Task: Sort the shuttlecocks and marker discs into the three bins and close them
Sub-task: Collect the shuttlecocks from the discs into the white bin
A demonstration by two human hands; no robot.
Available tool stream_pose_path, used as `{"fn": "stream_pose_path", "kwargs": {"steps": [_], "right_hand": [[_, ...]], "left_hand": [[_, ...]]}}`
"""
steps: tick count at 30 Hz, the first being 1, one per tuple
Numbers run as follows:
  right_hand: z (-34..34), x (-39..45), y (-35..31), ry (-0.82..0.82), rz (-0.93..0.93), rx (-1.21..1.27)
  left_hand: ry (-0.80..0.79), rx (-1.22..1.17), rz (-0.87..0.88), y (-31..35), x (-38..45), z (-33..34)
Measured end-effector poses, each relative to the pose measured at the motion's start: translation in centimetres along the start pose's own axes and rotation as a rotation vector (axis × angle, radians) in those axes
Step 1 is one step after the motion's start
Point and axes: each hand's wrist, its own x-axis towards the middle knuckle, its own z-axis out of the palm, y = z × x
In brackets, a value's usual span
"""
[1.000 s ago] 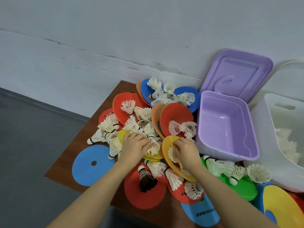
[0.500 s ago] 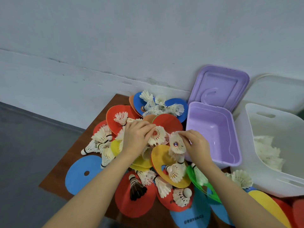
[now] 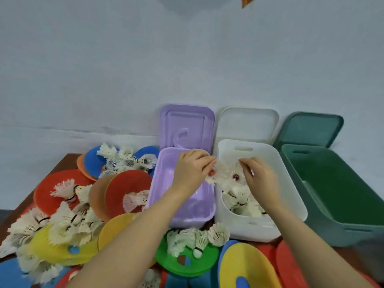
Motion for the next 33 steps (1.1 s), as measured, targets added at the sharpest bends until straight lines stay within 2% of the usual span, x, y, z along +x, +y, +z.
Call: {"fn": "stream_pose_path", "kwargs": {"steps": [6, 11, 15, 19, 24, 29, 33], "right_hand": [[-2.4, 0.1, 6.4, -0.13, 0.049, -0.089], [-1.4, -1.6, 8.6, -0.315, 0.079, -0.065], [-0.8, -2.8, 7.7, -0.322, 0.052, -0.063], [-0.5, -3.1, 4.9, -0.283, -0.021, -0.016], [1.0, -3.7, -2.0, -0.307, -0.148, 0.127], [3.2, -5.9, -9.5, -0.333, -0.22, 0.226], [4.9, -8.9, -14.1, -0.445, -0.248, 0.273]], "left_hand": [[-0.195, 0.047, -0.032, 3.8, 1.3, 6.9], [-0.422, 0.128, -0.067, 3.8, -1.0, 8.1], [-0.418, 0.184, -0.035, 3.5, -2.6, 6.3], [-0.339, 0.257, -0.005, 2.7, -3.6, 2.8], [-0.294, 0.298, -0.025, 0.1, -6.6, -3.0], [-0.282, 0.325, -0.129, -2.5, -11.3, -10.1], [-0.308, 0.332, -0.23, -4.4, -15.8, -14.3]]}}
